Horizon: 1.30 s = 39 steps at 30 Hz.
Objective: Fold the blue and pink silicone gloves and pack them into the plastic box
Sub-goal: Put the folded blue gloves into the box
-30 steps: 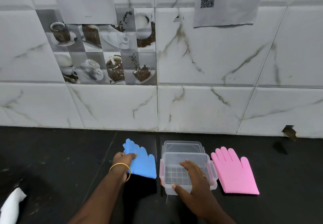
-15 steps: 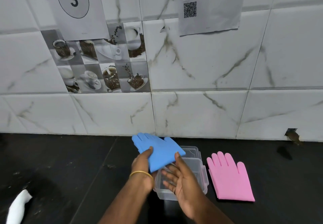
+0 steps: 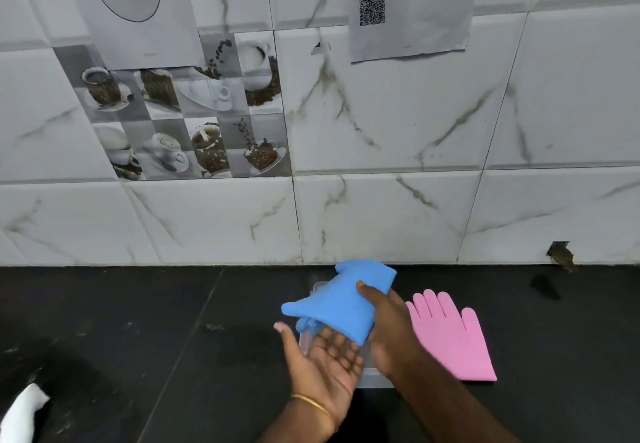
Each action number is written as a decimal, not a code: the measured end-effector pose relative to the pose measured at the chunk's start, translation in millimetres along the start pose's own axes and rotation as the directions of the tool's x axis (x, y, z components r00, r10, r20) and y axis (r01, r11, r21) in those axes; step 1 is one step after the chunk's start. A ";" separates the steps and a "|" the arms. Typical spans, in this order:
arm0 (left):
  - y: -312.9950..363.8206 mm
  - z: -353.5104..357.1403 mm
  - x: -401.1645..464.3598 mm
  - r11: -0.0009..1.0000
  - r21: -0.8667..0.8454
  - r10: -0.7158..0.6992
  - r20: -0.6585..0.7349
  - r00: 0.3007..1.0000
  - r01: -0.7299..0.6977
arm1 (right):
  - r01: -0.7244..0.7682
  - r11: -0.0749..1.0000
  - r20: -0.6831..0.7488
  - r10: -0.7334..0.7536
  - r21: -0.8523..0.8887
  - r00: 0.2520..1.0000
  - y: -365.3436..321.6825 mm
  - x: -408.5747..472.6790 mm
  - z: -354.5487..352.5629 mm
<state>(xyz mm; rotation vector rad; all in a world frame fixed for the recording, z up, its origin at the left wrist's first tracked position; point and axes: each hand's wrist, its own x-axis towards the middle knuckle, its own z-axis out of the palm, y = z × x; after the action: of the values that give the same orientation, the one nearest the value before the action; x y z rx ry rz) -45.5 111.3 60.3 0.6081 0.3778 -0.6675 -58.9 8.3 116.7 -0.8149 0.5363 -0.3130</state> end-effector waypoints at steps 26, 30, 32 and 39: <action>39.9 -13.0 54.8 0.961 0.186 -0.237 0.171 0.956 0.205 | 0.036 0.280 -0.029 -0.224 -0.959 0.974 4.7 53.7 -68.1; 33.3 -15.2 59.3 0.955 0.184 -0.254 0.117 0.960 0.231 | 0.154 -0.017 0.154 -0.236 -0.988 0.960 17.3 46.3 -78.6; 32.3 -16.9 61.9 0.952 0.199 -0.255 0.099 0.962 0.232 | 0.184 -0.163 0.221 -0.250 -0.969 0.943 22.8 42.5 -80.9; 31.5 -17.0 73.8 0.928 0.243 -0.298 0.037 0.954 0.281 | 0.305 -0.370 0.361 -0.092 -0.877 0.928 27.1 42.3 -75.8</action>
<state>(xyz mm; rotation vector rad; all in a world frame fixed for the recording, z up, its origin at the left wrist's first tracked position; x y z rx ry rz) 27.2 107.8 22.4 0.7587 0.3244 -1.0266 -65.1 -39.3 39.4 -2.7911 0.3915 -0.0154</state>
